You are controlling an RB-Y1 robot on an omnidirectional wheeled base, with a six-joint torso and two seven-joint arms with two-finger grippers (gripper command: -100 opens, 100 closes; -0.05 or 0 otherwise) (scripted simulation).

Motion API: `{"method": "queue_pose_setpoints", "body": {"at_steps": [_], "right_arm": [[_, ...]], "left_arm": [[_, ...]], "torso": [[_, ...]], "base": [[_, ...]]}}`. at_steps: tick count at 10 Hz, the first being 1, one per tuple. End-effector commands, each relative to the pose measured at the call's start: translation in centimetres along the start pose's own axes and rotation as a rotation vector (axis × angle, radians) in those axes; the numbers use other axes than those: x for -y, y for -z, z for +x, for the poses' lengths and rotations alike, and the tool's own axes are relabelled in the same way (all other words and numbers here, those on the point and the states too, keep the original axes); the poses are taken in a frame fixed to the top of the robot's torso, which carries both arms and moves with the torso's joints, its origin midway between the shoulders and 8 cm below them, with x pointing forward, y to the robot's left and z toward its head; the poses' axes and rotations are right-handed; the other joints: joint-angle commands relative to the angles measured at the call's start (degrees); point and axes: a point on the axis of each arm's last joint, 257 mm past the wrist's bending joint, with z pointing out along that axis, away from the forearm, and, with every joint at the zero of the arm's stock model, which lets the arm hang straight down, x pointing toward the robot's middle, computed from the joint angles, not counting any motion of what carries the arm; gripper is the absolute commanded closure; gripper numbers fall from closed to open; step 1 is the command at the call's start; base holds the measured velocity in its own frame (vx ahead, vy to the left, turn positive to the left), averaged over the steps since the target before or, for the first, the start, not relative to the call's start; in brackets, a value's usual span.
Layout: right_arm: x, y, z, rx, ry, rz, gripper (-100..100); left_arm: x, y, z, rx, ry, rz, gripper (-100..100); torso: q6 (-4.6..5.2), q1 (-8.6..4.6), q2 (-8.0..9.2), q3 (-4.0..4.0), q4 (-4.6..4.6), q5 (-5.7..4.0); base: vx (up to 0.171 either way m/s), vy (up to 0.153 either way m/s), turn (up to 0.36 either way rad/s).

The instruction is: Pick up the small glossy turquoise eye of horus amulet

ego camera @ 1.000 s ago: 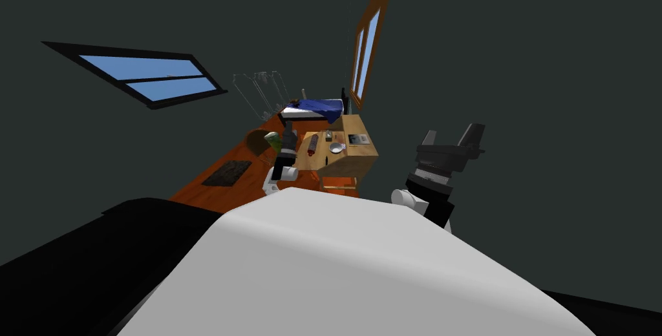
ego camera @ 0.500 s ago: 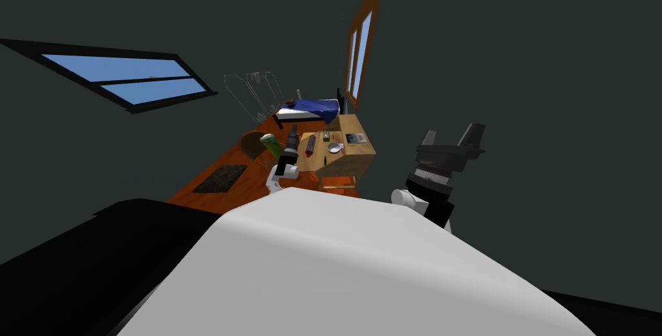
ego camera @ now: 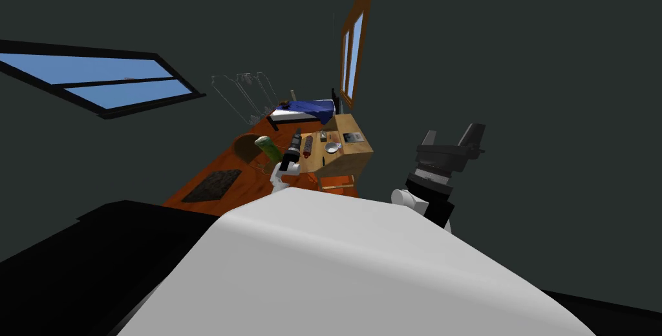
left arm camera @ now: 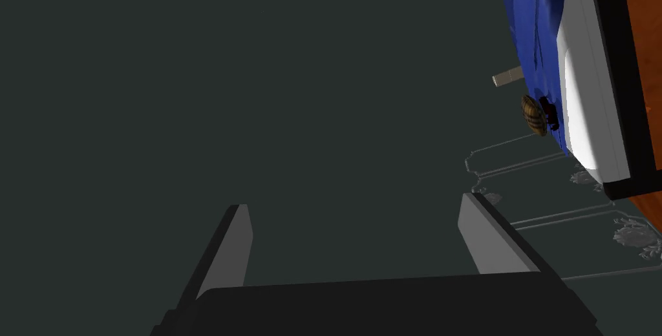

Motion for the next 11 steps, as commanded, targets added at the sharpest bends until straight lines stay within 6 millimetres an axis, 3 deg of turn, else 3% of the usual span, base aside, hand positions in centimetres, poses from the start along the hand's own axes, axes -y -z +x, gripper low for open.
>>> {"method": "queue_pose_setpoints", "body": {"at_steps": [1,3,4,10,11], "right_arm": [[0.0,0.0,0.0,0.0,0.0,0.0,0],[0.0,0.0,0.0,0.0,0.0,0.0,0],[0.0,0.0,0.0,0.0,0.0,0.0,0],[0.0,0.0,0.0,0.0,0.0,0.0,0],[0.0,0.0,0.0,0.0,0.0,0.0,0]], "left_arm": [[-1.3,-0.4,0.2,-0.01,-0.019,-0.038,-100],[-3.6,-1.0,0.8,-0.028,-0.051,-0.099,-100],[-3.6,-1.0,0.8,-0.028,-0.051,-0.099,-100],[-10.5,-2.2,2.9,-0.094,-0.143,-0.288,-100],[-10.5,-2.2,2.9,-0.095,-0.143,-0.289,-100]], "torso": [[0.0,0.0,0.0,0.0,0.0,0.0],[0.01,-0.02,0.0,0.0,0.0,-0.01],[-0.05,-0.01,-0.01,0.0,0.0,0.0],[-0.01,0.0,0.0,0.0,0.0,0.0],[-0.05,-0.01,0.0,0.0,0.0,0.0]], "base": [[-0.012,0.028,-0.098],[-0.009,0.027,-0.137],[-0.002,0.012,0.045],[-0.011,0.027,-0.129],[-0.006,0.01,0.019]]}}
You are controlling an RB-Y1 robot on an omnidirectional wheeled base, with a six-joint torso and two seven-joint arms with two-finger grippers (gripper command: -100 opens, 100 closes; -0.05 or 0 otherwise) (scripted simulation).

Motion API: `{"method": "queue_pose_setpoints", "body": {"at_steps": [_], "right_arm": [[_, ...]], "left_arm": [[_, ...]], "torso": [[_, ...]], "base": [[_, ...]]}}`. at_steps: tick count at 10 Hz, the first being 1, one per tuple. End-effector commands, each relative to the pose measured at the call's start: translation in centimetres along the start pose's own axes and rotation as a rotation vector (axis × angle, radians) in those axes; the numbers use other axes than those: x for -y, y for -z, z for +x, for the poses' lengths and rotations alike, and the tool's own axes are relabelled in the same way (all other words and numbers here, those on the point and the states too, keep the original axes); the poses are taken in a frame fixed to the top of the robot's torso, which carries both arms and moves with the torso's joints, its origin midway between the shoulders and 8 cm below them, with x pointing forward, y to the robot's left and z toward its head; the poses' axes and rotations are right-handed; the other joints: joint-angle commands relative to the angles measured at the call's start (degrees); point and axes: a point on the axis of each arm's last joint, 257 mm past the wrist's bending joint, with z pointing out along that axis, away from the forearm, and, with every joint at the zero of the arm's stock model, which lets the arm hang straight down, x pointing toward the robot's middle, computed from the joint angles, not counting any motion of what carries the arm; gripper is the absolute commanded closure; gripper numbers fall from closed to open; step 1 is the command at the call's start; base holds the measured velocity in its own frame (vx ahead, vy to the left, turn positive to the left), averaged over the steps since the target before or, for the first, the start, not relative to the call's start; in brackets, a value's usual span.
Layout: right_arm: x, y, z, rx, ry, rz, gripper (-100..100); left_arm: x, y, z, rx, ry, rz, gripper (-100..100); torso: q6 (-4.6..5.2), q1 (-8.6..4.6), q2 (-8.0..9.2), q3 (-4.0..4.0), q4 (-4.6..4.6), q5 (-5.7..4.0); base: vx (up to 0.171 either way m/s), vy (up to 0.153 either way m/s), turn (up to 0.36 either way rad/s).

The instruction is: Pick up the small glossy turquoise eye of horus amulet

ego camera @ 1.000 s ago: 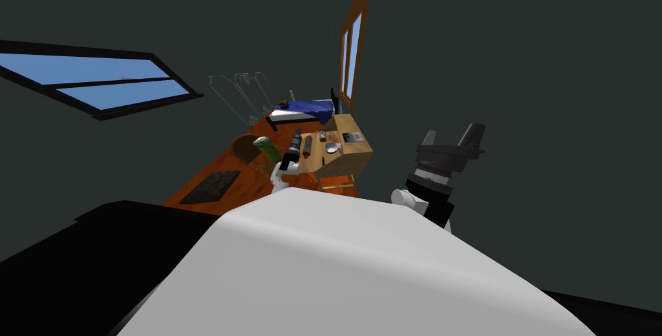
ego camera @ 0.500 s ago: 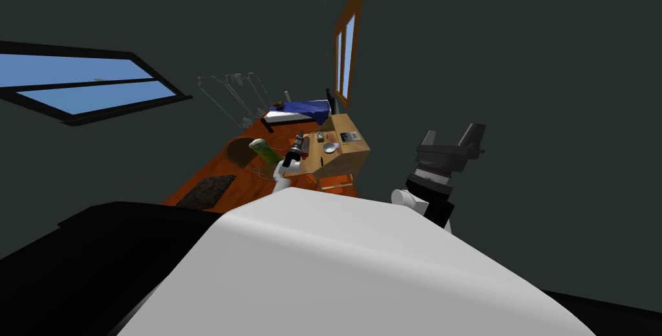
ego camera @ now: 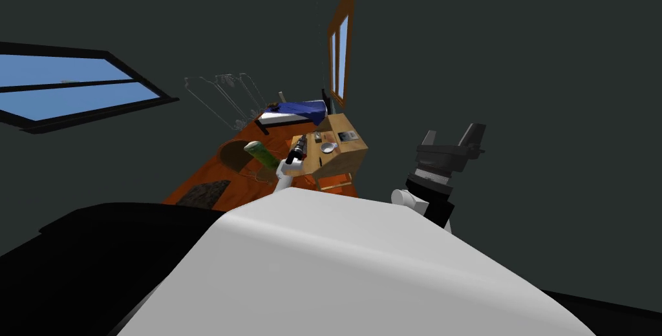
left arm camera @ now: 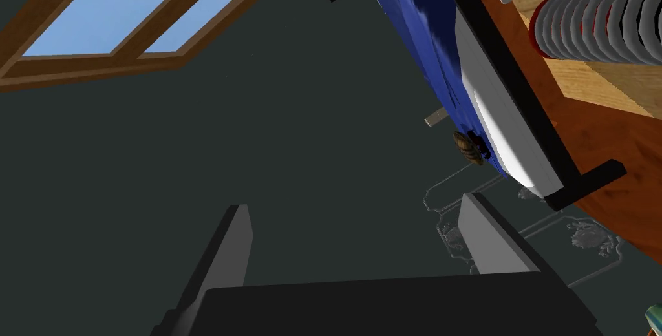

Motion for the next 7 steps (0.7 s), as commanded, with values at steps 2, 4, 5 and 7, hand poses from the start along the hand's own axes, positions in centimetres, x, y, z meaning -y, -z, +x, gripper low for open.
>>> {"method": "queue_pose_setpoints", "body": {"at_steps": [2,4,5,7], "right_arm": [[0.0,0.0,0.0,0.0,0.0,0.0,0],[0.0,0.0,0.0,0.0,0.0,0.0,0],[0.0,0.0,0.0,0.0,0.0,0.0,0],[0.0,0.0,0.0,0.0,0.0,0.0,0]], "left_arm": [[-2.3,-1.0,1.2,-0.03,-0.03,-0.068,-100],[-4.3,-1.6,2.2,-0.061,-0.06,-0.132,-100],[-4.6,-2.4,2.6,-0.077,-0.089,-0.163,-100],[-6.4,-2.8,3.7,-0.112,-0.117,-0.224,-100]], "torso": [[0.04,0.0,0.01,0.0,0.0,0.0],[0.04,0.03,0.01,0.01,0.01,0.0],[0.0,0.05,0.02,0.01,0.0,0.01],[0.0,0.06,0.0,0.0,0.0,0.02]], "base": [[-0.013,0.018,-0.127],[-0.015,0.029,-0.132],[-0.013,0.034,-0.164],[-0.014,0.025,-0.121]]}}
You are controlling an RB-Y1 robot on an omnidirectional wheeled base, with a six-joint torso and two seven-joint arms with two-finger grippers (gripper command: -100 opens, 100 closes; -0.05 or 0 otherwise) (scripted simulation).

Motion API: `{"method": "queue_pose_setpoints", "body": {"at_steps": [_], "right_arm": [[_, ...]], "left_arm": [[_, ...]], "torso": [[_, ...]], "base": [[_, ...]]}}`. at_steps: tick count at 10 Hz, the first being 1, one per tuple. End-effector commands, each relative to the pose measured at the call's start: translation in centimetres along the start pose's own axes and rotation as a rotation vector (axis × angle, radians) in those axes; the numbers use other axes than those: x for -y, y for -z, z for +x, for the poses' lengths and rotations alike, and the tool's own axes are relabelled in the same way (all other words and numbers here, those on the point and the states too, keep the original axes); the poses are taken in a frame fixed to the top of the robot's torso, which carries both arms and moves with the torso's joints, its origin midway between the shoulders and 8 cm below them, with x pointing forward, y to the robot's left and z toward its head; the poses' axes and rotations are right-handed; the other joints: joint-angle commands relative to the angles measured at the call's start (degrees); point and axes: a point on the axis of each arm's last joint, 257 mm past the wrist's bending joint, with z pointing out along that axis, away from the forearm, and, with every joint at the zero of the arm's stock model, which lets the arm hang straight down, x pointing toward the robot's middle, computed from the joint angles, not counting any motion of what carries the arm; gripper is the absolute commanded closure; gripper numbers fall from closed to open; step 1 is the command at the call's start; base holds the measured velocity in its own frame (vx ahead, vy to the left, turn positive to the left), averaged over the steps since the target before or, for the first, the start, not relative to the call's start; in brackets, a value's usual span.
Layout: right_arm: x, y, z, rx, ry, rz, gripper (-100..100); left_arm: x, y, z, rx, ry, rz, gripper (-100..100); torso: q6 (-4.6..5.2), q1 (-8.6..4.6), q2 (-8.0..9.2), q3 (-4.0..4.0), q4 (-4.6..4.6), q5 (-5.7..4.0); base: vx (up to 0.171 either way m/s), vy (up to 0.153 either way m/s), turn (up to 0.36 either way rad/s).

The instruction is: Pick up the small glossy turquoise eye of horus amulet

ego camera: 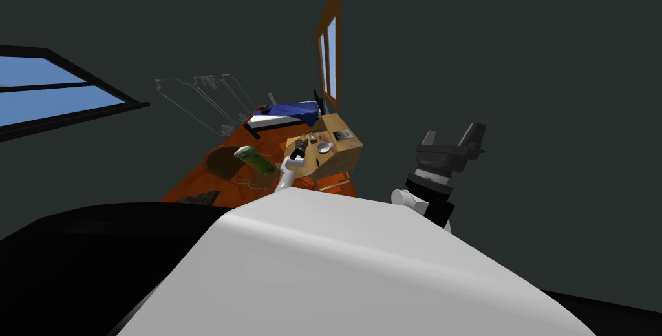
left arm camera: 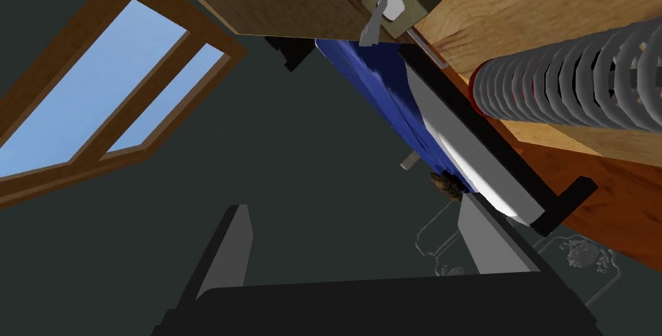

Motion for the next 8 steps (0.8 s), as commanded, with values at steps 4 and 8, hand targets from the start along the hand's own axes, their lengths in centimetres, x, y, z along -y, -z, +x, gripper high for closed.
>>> {"method": "queue_pose_setpoints", "body": {"at_steps": [4,8], "right_arm": [[0.0,0.0,0.0,0.0,0.0,0.0,0],[0.0,0.0,0.0,0.0,0.0,0.0,0]], "left_arm": [[-3.6,-1.1,2.9,-0.075,-0.046,-0.118,-100],[-6.7,-1.8,5.5,-0.16,-0.102,-0.233,-100]], "torso": [[0.0,-0.01,-0.02,-0.01,0.0,-0.01],[-0.01,0.01,0.01,0.01,0.0,0.0]], "base": [[-0.011,0.02,-0.085],[-0.017,0.025,-0.118]]}}
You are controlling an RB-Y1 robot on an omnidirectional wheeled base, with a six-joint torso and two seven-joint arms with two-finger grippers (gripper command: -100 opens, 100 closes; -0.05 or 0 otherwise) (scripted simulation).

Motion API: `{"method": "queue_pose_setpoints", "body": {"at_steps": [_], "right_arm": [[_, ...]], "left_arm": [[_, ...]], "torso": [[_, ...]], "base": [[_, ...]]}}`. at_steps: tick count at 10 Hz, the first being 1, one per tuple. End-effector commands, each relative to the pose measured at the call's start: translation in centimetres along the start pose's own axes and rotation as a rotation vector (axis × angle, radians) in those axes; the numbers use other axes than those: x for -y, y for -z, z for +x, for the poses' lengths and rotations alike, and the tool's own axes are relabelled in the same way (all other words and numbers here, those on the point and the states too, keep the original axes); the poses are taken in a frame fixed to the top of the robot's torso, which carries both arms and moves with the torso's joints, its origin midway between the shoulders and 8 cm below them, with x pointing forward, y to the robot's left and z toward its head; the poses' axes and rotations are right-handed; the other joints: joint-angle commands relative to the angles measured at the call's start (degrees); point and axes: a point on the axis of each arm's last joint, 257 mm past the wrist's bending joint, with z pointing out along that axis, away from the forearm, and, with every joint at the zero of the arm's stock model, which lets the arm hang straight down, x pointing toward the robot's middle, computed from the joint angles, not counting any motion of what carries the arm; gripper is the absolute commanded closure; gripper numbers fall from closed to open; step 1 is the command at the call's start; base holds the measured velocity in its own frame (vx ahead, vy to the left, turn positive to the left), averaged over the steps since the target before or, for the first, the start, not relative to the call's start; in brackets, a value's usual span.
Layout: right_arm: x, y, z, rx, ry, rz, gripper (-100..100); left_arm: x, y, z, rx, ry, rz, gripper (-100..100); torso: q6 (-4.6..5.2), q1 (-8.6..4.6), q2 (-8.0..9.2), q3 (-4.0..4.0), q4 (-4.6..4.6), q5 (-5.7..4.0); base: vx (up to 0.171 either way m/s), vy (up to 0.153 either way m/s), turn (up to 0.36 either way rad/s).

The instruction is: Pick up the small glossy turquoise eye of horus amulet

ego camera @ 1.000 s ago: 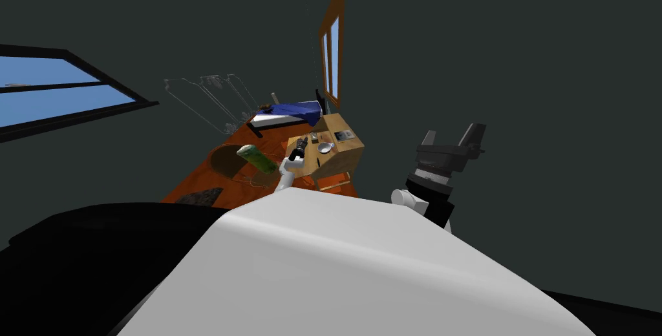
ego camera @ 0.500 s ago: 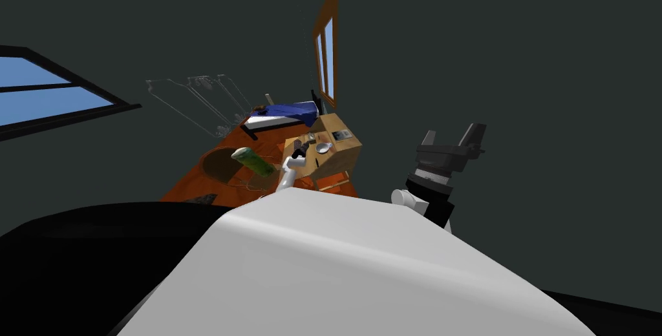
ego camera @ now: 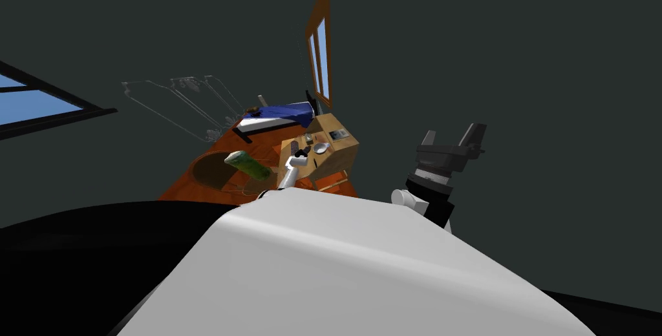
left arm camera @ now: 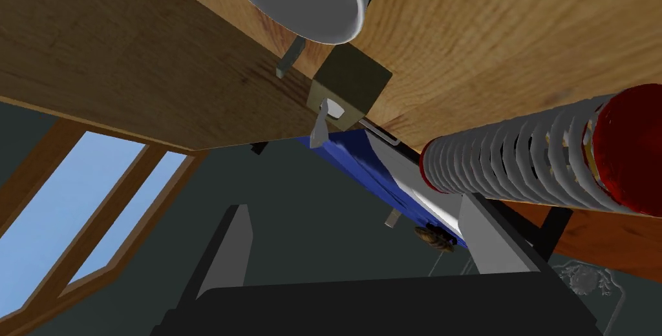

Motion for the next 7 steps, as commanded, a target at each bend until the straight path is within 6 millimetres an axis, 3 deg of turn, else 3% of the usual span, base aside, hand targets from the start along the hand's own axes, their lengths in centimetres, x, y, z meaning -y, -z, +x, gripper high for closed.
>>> {"method": "queue_pose_setpoints", "body": {"at_steps": [1,6,7], "right_arm": [[0.0,0.0,0.0,0.0,0.0,0.0,0],[0.0,0.0,0.0,0.0,0.0,0.0,0],[0.0,0.0,0.0,0.0,0.0,0.0,0]], "left_arm": [[-0.8,-0.6,1.1,-0.041,-0.033,-0.051,-100],[-3.9,-1.3,4.3,-0.147,-0.089,-0.172,-100],[-3.8,-1.5,4.6,-0.171,-0.114,-0.195,-100]], "torso": [[0.0,0.0,0.0,0.0,0.0,0.0],[0.03,-0.02,0.01,0.01,0.01,-0.01],[-0.01,-0.02,0.01,0.01,0.01,-0.01]], "base": [[-0.019,0.026,-0.132],[-0.016,0.022,-0.106],[-0.02,0.021,-0.135]]}}
